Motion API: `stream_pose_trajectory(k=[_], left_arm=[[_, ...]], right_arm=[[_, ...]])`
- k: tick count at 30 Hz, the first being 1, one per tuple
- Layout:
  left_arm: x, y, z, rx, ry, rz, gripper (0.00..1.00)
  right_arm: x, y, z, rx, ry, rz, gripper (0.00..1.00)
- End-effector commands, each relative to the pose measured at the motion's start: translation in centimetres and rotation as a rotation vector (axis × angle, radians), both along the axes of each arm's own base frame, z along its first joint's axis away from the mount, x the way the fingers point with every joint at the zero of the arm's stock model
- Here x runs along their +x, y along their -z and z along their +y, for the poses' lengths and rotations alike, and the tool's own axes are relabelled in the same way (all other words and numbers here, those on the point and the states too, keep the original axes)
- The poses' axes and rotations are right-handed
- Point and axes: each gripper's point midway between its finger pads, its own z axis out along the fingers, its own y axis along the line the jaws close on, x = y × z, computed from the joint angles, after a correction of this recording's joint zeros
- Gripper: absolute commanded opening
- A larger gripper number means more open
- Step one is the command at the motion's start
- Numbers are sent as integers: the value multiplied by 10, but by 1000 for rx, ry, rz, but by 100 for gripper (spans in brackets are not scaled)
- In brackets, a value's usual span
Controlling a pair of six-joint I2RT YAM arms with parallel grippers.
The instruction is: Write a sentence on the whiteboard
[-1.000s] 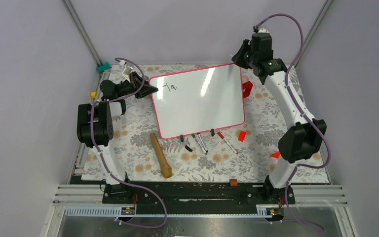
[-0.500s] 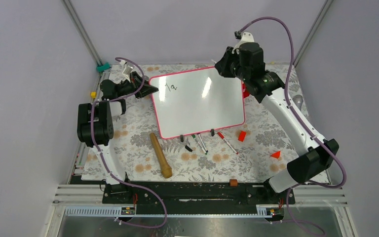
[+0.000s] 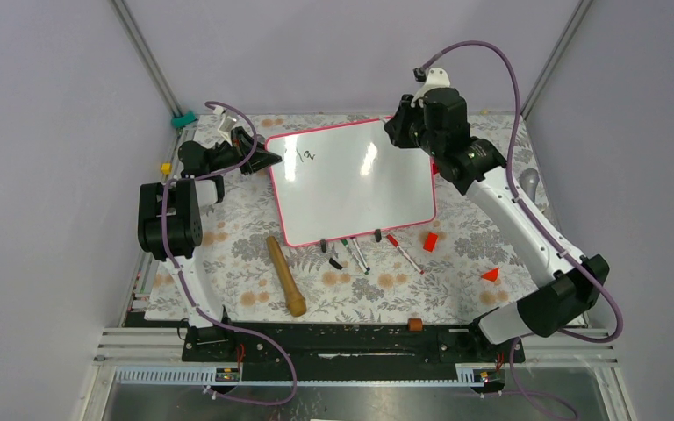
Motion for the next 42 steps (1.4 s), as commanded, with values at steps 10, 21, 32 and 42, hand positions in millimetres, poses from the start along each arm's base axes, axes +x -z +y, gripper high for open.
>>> stream_pose_trajectory(k=[10, 21, 32, 42], left_arm=[[-32, 31, -4, 138, 228, -149, 0], [-34, 30, -5, 139, 228, -160, 0], [-35, 30, -4, 140, 228, -161, 0], [-32, 30, -4, 138, 227, -151, 0]], right_arm=[[-6, -33, -5, 16, -5, -115, 0], [-10, -29, -1, 13, -34, -94, 0], [-8, -12, 13, -260, 10, -85, 0], [-32, -13, 70, -232, -106, -85, 0]])
